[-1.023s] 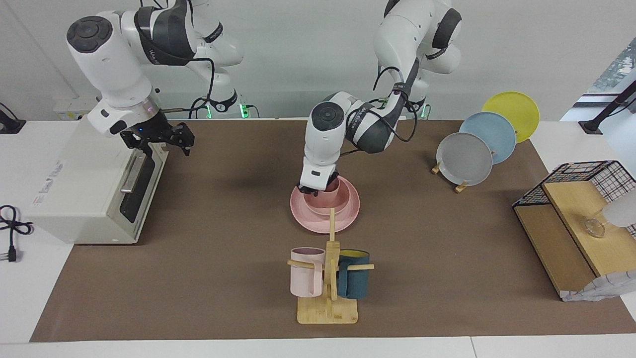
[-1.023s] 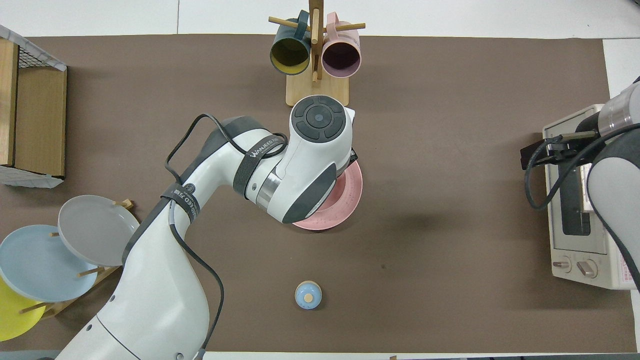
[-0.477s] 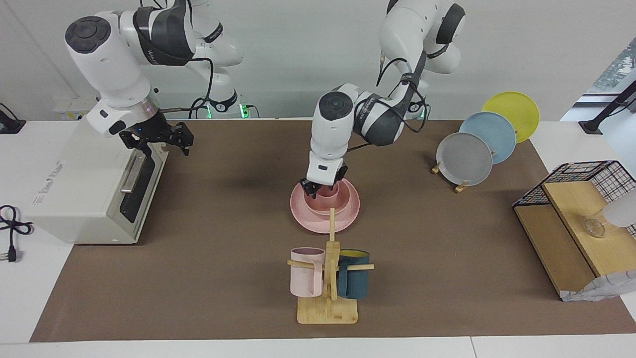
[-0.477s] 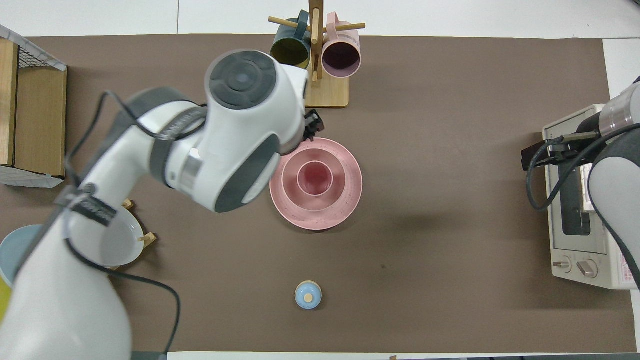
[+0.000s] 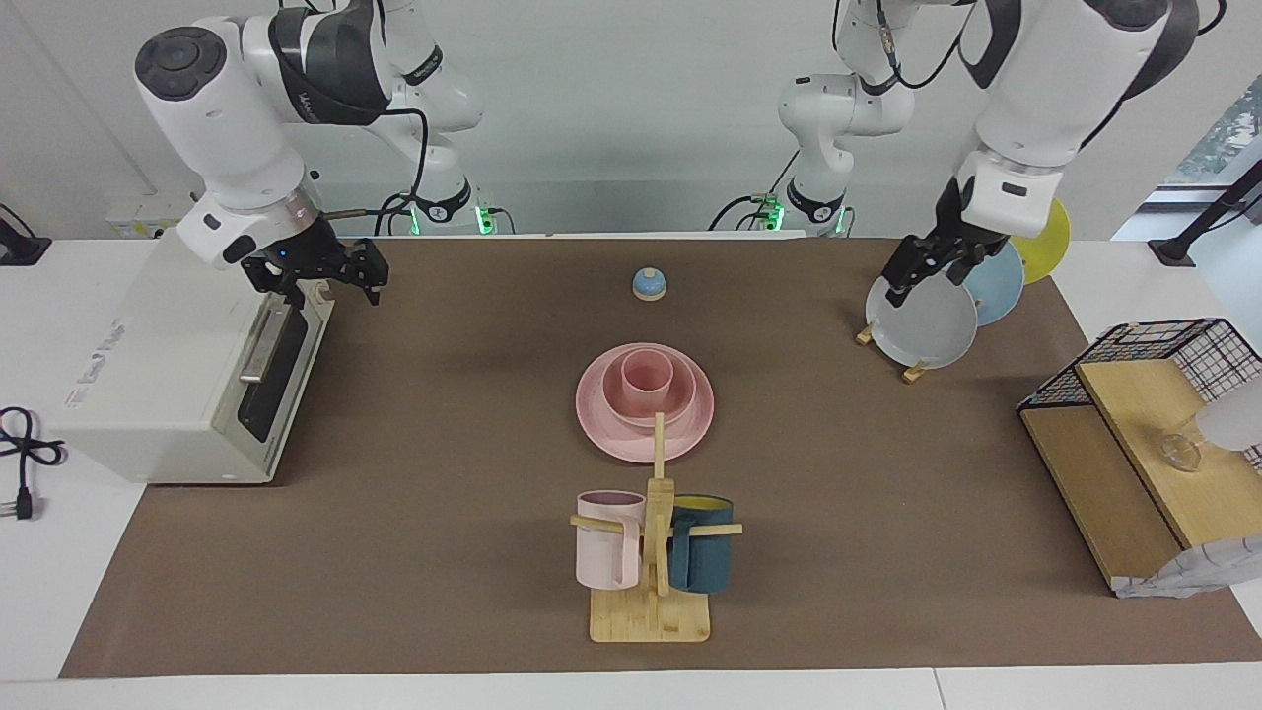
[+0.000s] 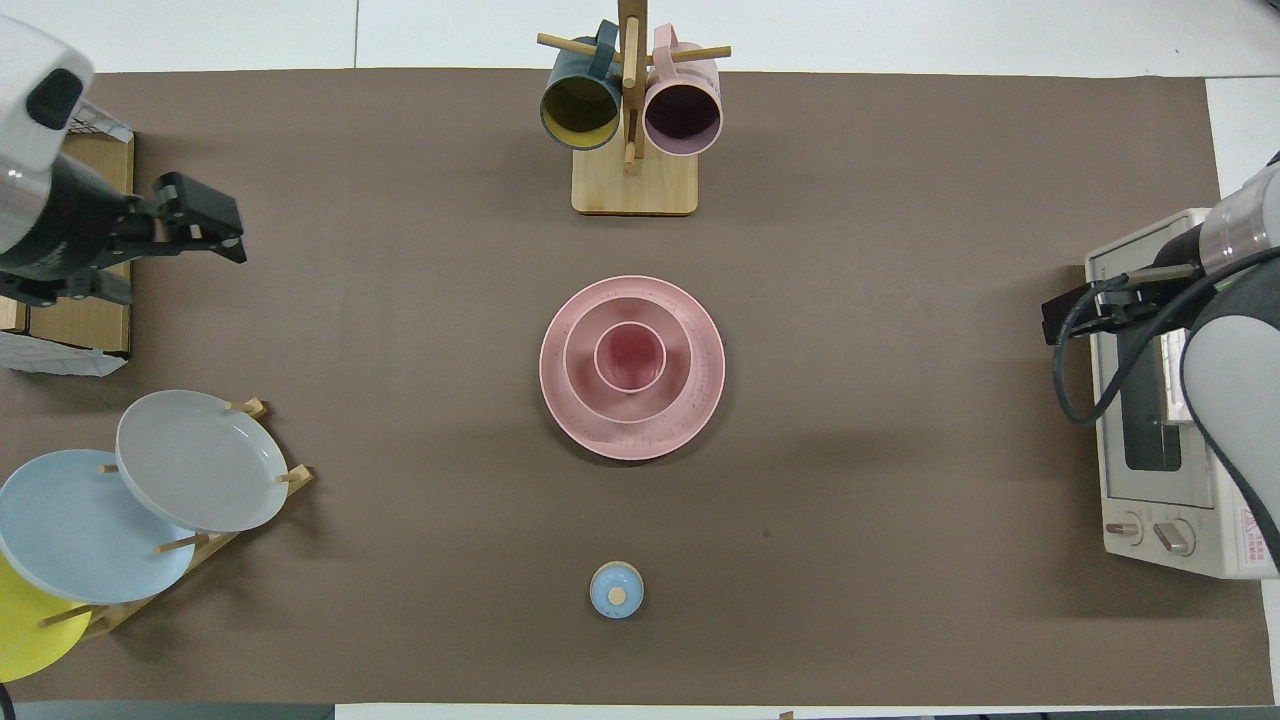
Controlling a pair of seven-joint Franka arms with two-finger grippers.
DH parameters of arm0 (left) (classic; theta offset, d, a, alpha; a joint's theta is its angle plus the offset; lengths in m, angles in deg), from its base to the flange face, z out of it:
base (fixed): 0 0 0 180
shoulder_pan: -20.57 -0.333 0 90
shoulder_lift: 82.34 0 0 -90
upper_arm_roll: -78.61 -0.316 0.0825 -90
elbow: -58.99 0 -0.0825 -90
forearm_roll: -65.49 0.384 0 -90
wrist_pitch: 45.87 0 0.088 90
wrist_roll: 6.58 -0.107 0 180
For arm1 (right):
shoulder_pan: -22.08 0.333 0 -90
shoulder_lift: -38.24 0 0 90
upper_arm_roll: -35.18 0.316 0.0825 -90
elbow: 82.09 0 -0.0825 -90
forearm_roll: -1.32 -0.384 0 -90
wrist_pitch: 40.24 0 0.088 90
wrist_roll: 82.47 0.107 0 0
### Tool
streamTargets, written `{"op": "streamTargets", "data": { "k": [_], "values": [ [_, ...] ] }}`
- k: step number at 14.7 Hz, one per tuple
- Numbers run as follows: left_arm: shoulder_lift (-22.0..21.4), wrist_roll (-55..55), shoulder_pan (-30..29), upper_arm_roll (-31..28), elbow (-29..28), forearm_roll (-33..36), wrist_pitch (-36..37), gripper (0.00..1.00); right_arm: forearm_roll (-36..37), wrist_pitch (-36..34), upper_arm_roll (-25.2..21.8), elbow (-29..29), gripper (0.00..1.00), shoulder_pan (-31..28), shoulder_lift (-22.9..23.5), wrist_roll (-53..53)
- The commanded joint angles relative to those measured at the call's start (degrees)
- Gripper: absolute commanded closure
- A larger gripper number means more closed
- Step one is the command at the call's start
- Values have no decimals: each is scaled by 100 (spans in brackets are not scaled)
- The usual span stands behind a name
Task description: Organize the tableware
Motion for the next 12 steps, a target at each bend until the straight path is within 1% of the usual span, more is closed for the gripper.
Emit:
{"op": "streamTargets", "data": {
  "k": [1,4,5,8,9,12],
  "values": [
    [-527,-1011,-282,83,-902,13,-97,0,-39,-168,69,-140,0,-133,-9,-173],
    [-871,-1137,-230,83,-1632,13,-640,0,-39,-256,69,-227,0,-133,-44,-155],
    [-854,-1163,-212,83,-1608,13,-738,0,-48,-256,43,-237,0,-115,-44,-155],
    [-766,-1137,-247,83,-1318,21,-581,0,-48,-247,25,-245,0,-124,-36,-138],
    [-757,-1128,-265,83,-1213,21,-442,0,-48,-239,25,-254,0,-132,-36,-138],
    [-635,-1128,-212,74,-651,65,401,0,-57,-239,7,-254,0,-176,-62,-138]
  ]
}}
